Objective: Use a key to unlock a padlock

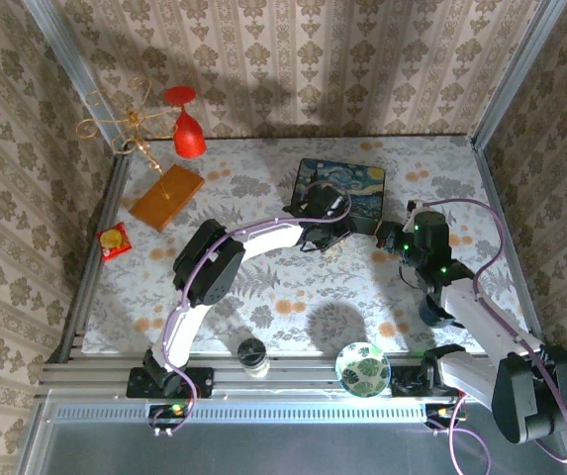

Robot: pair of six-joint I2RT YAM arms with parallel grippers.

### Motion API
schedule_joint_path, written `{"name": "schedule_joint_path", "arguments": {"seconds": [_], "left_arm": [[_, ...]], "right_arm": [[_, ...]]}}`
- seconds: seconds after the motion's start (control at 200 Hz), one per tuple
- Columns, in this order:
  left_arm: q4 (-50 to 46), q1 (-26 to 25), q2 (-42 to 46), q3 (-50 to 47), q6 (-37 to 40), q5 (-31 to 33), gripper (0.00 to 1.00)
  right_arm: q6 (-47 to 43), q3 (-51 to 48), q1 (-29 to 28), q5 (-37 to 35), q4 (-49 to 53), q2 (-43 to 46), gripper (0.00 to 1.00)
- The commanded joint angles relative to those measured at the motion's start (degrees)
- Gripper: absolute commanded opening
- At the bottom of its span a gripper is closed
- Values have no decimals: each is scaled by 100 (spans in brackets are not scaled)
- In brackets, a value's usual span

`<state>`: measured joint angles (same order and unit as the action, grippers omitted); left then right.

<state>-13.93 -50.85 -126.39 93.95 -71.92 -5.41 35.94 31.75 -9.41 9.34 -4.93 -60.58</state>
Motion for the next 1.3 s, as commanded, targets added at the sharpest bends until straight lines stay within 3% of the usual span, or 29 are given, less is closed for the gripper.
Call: {"name": "schedule_joint_path", "arguments": {"seconds": [0.0, 0.18, 0.3, 0.465, 0.56, 0.68, 0.885, 1.061, 1.296], "left_arm": [[-417, 87, -28, -412, -124, -281, 68], [-109, 233, 1076, -1158, 530, -28, 69], [613, 483, 1949, -2136, 943, -116, 69], [3060, 897, 2770, -3733, 1501, -1068, 69], [4440, 1084, 2865, -4171, 1433, -1718, 69], [5374, 1153, 2753, -4083, 1276, -2249, 62], [6332, 1054, 2535, -3542, 1321, -3078, 52], [6785, 964, 2353, -3344, 1318, -3622, 45], [6684, 859, 2263, -3313, 1400, -3818, 45]], "right_arm": [[-73, -24, -21, -115, 17, -58, 0], [121, 65, -25, 24, 8, -121, 0], [423, 52, -25, 255, -198, -160, 0], [972, -17, -23, 863, -971, -334, 0], [1364, -132, -25, 1215, -1817, -473, 0], [1699, -212, -73, 1342, -2617, -569, 0], [1828, -63, -245, 1257, -2738, -341, 0], [2065, -148, -250, 1184, -2851, -63, 0], [2201, -108, -251, 1236, -2926, -29, 0]]}}
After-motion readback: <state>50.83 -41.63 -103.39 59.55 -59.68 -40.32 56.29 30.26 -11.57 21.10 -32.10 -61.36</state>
